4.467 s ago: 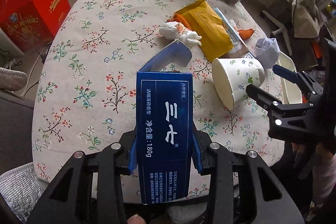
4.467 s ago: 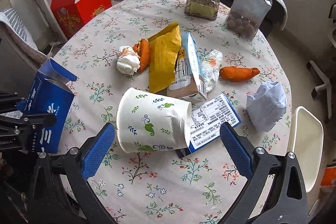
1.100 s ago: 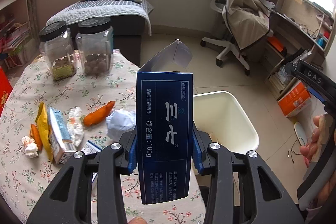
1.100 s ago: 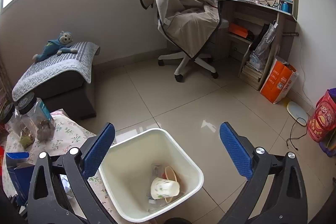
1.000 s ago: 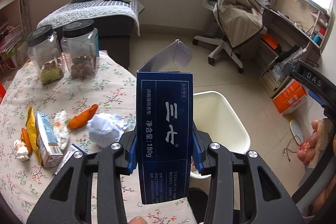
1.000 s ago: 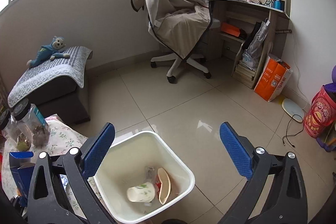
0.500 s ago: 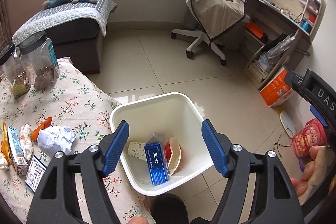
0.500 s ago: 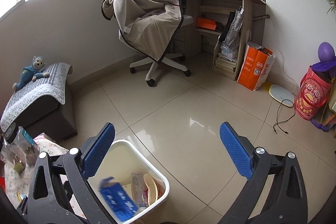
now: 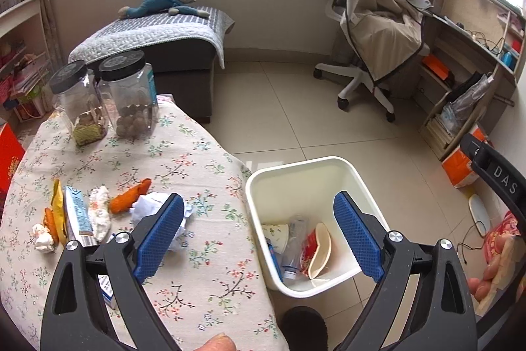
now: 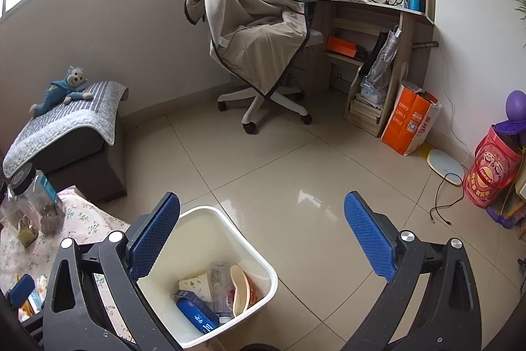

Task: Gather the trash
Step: 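Move the blue box over the bin and open the left gripper, then grasp the white wrapped tissue bundle with the left gripper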

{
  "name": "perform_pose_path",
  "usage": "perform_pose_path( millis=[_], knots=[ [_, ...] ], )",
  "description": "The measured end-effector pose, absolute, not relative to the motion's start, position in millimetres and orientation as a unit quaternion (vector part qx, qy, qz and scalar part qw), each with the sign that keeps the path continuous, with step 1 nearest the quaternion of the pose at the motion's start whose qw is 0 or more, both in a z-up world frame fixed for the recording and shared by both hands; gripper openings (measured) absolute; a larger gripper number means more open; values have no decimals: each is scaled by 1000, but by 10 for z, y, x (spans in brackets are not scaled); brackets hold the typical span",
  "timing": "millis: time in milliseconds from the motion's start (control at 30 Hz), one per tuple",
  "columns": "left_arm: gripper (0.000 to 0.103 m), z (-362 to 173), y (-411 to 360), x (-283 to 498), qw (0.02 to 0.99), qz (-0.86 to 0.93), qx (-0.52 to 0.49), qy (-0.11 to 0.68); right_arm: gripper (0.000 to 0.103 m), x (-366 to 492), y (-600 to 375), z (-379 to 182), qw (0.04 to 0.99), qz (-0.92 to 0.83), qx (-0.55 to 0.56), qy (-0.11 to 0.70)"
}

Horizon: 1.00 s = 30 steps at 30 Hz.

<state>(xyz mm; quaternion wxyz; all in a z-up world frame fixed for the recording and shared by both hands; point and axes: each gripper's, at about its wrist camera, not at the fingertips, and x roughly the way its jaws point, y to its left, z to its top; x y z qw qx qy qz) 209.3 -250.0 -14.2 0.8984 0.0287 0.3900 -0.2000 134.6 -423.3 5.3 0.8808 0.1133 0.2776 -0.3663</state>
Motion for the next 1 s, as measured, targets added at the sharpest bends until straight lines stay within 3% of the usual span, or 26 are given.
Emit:
perform_pose_path(
  millis=[500, 1000],
  knots=[
    [91, -277, -1351, 2334, 907, -79, 1, 413, 96, 1793, -3216, -16, 913, -275, 11, 301],
    [91, -940, 442, 2791, 850, 86, -107, 509, 96, 2266, -2237, -252, 919, -174, -45, 351]
  ],
)
